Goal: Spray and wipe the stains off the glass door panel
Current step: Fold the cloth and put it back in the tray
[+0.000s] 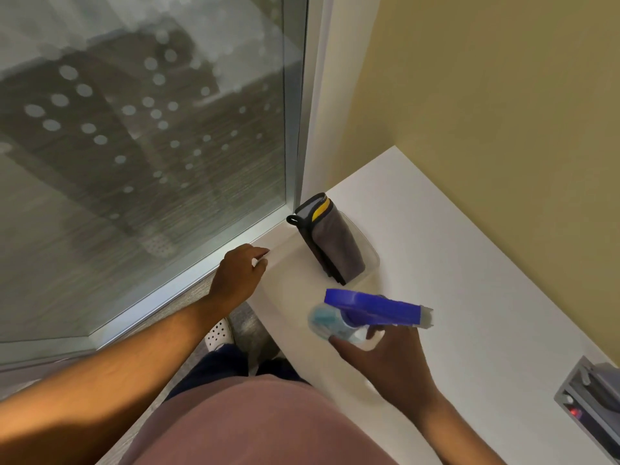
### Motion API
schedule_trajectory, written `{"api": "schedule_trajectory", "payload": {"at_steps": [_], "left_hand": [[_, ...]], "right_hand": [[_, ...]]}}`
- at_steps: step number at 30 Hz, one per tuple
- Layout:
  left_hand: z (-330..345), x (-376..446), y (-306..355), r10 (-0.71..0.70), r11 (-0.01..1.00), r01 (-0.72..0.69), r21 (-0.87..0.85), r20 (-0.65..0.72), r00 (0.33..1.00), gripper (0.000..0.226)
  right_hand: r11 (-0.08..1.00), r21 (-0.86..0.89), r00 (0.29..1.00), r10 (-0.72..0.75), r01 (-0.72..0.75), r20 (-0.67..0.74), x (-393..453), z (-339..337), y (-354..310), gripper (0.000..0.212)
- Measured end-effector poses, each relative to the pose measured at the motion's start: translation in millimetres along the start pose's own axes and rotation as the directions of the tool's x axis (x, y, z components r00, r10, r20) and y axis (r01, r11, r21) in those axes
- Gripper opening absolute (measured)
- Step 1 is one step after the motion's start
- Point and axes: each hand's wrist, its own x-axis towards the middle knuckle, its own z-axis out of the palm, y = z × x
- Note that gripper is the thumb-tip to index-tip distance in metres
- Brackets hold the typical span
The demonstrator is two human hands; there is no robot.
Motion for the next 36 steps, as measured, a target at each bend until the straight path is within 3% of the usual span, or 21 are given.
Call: {"api": "schedule_trajectory", "payload": {"at_steps": [3, 7, 12, 15, 20, 29, 34, 36], "left_hand": [[-1, -1, -2, -0.016, 0.999, 0.016, -0.045, 0.001, 1.0, 0.035], [-4, -2, -3, -0.021, 0.997, 0.022, -0.081, 0.006, 1.0, 0.036], [-7, -5, 0, -0.056, 0.994, 0.059, -0.09, 0.037, 0.998, 0.04], [-6, -6, 4, -0.085, 0.992, 0.087, -0.092, 0.029, 0.996, 0.039], [-7, -8, 7, -0.064, 0.994, 0.065, -0.086, 0.019, 0.998, 0.039], [-9, -7, 6, -0.037, 0.998, 0.038, -0.055, 0.024, 0.999, 0.039], [-17, -10, 7, -0.038, 0.999, 0.039, -0.003, 0.127, 0.991, 0.048], [-27, -12, 9, 0.01, 0.997, -0.021, 0.079, 0.131, 0.991, 0.05]], "right_hand": [[0.993, 0.09, 0.994, 0.08, -0.073, -0.077, 4, 19, -36, 0.047], [0.97, 0.16, 0.978, 0.195, -0.182, -0.071, 27, 55, -48, 0.049], [0.957, 0.249, 0.978, 0.18, -0.149, -0.105, 52, 100, -14, 0.044], [0.973, 0.193, 0.975, 0.16, -0.129, -0.153, 65, 119, 7, 0.047], [0.984, 0.112, 0.981, 0.149, -0.136, -0.121, 70, 134, 23, 0.056], [0.98, 0.098, 0.977, 0.183, -0.173, -0.107, 67, 137, 23, 0.061], [0.985, -0.025, 0.98, 0.169, -0.173, -0.104, 63, 125, 14, 0.068], [0.987, -0.051, 0.986, 0.148, -0.153, -0.081, 61, 117, 15, 0.067]]}}
